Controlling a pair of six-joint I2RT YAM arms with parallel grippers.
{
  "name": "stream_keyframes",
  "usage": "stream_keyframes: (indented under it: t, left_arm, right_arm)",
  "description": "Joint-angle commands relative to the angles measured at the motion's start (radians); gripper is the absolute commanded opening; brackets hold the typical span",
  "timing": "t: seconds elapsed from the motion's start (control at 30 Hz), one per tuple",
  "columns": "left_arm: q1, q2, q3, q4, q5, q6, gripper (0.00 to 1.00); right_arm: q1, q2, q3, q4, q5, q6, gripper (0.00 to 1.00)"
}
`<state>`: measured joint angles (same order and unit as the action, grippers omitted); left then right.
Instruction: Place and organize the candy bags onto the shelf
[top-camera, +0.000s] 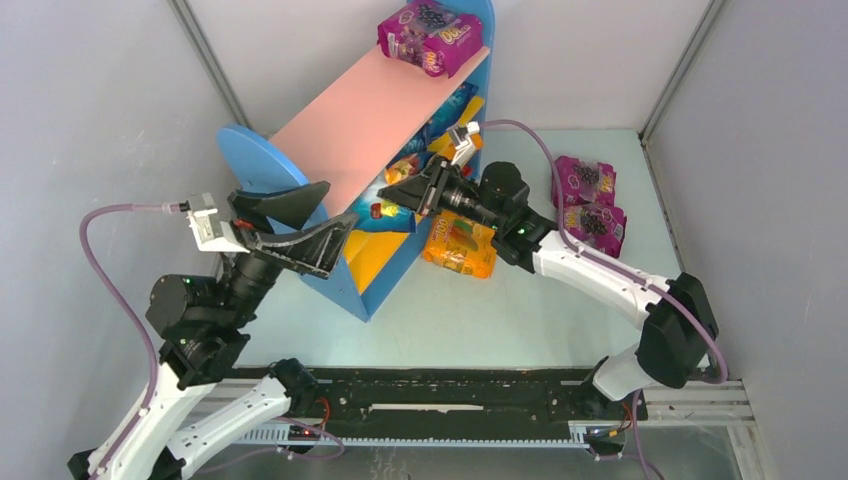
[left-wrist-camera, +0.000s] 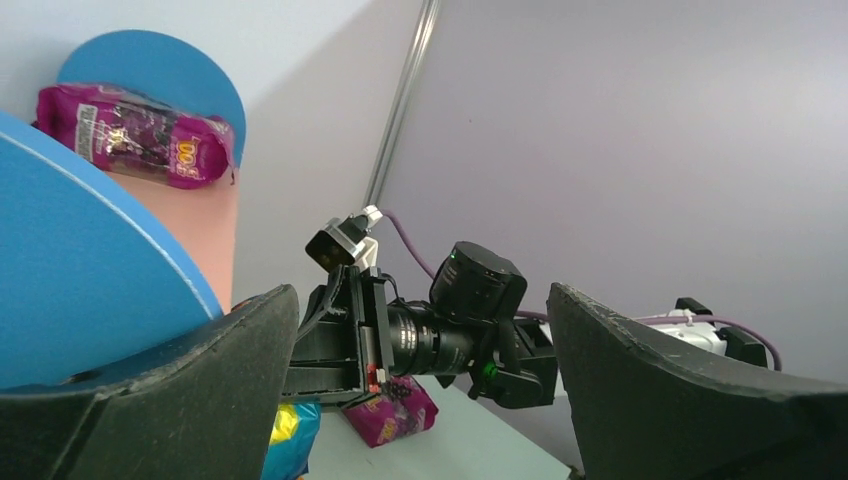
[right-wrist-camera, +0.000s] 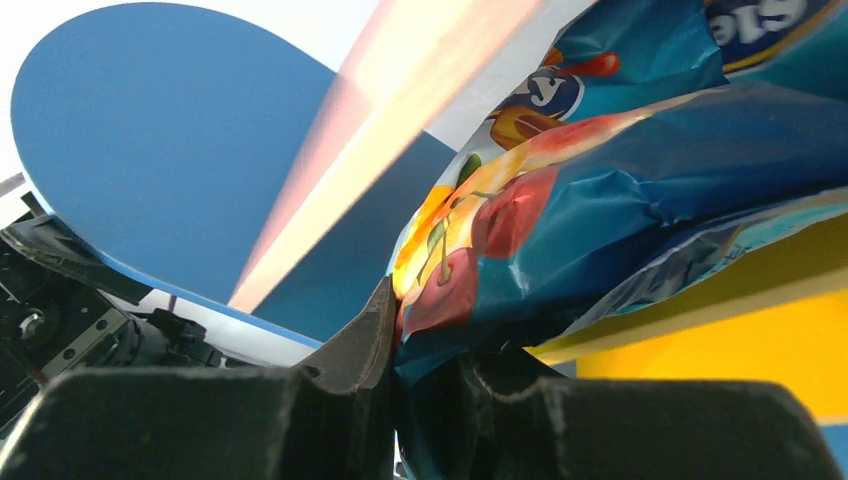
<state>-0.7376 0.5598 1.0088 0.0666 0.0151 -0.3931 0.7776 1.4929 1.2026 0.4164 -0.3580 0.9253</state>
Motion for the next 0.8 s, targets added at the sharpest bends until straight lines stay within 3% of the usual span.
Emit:
stream_keyframes:
  t: [0.0,0.27,0.5,0.77]
  left_arm:
    - [0.037,-0.001,-0.010,0.015,-0.035,0.016,1.00]
    - [0.069,-0.041,0.020,-0.018,-0.038,0.021,1.00]
    - [0.143,-0.129,0.031,-0.024,-0.023,-0.002,1.00]
    - [0.182,-0.177,0.049,-0.036,-0.023,-0.010,1.00]
  right_arm:
    - [0.050,-0.016,0.134,0.173,0.061,-0.032,0.01]
    - [0.075,0.005,0.174,0.165,0.068,-0.074,0.02]
    - [0.096,0.121,0.270,0.206,0.054,-0.056,0.02]
    - [0.172,0.208,0.325,0.215,0.184,-0.051,0.02]
